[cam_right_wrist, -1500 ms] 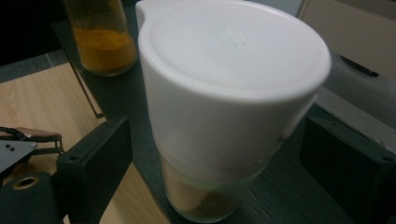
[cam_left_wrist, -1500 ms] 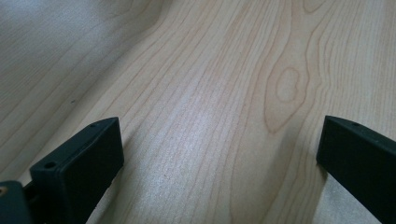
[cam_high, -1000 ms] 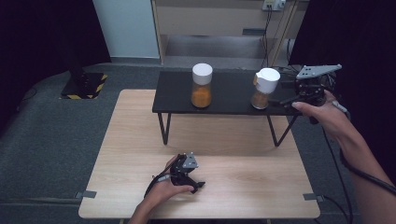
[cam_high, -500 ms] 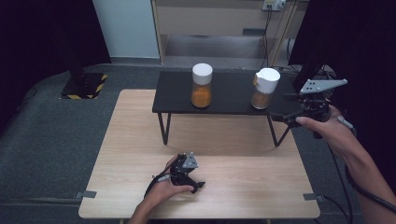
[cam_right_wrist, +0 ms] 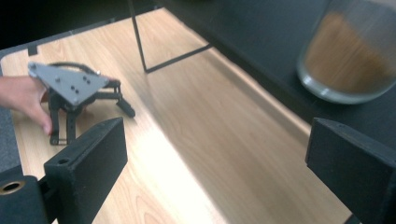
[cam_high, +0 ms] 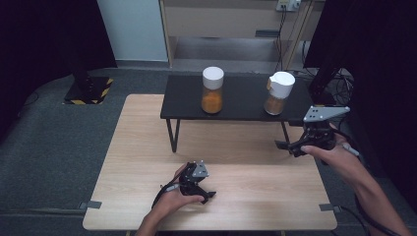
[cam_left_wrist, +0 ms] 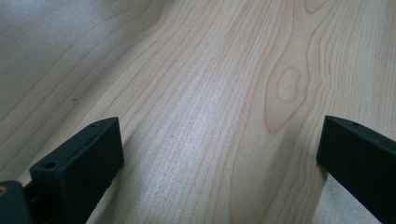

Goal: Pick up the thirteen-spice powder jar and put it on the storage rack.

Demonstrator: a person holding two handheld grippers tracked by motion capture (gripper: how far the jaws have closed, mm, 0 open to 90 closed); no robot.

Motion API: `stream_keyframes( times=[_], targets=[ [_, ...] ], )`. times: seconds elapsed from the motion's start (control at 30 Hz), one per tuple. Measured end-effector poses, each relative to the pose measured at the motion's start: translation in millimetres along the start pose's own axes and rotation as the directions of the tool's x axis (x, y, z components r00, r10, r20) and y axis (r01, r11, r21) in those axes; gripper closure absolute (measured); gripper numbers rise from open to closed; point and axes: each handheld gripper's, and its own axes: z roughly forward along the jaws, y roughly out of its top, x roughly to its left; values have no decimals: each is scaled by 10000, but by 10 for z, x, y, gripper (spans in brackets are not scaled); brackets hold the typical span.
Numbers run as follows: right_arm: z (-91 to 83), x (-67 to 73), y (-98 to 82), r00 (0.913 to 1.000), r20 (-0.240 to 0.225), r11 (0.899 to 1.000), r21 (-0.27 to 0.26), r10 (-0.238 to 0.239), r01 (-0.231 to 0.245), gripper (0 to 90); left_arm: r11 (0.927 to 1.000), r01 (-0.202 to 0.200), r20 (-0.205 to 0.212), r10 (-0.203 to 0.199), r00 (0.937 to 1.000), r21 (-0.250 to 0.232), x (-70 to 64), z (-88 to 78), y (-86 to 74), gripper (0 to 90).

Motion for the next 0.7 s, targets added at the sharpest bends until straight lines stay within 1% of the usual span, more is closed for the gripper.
stream_keyframes(
  times=[0.13,0.3,0.4,0.5,0.7],
  targets=[
    [88,33,-104,10000,-16,9998,188,44,-44,61,10000,30,-38,-30,10000,2,-10,-2,-2,0],
    [180,83,-203,9999,-102,9998,190,112,-110,62,10000,30,-37,-30,10000,2,-9,-2,-2,0],
    [241,104,-258,9993,-317,9996,178,203,-198,63,10000,27,-30,-27,10000,4,-8,-2,-1,0],
    [296,133,-296,9989,-390,9995,141,276,-271,64,10000,29,-32,-29,10000,3,-9,-2,-1,0],
    [417,200,-393,9991,-318,9992,276,297,-288,63,10000,25,-33,-25,10000,6,-8,-2,-1,0]
  ],
)
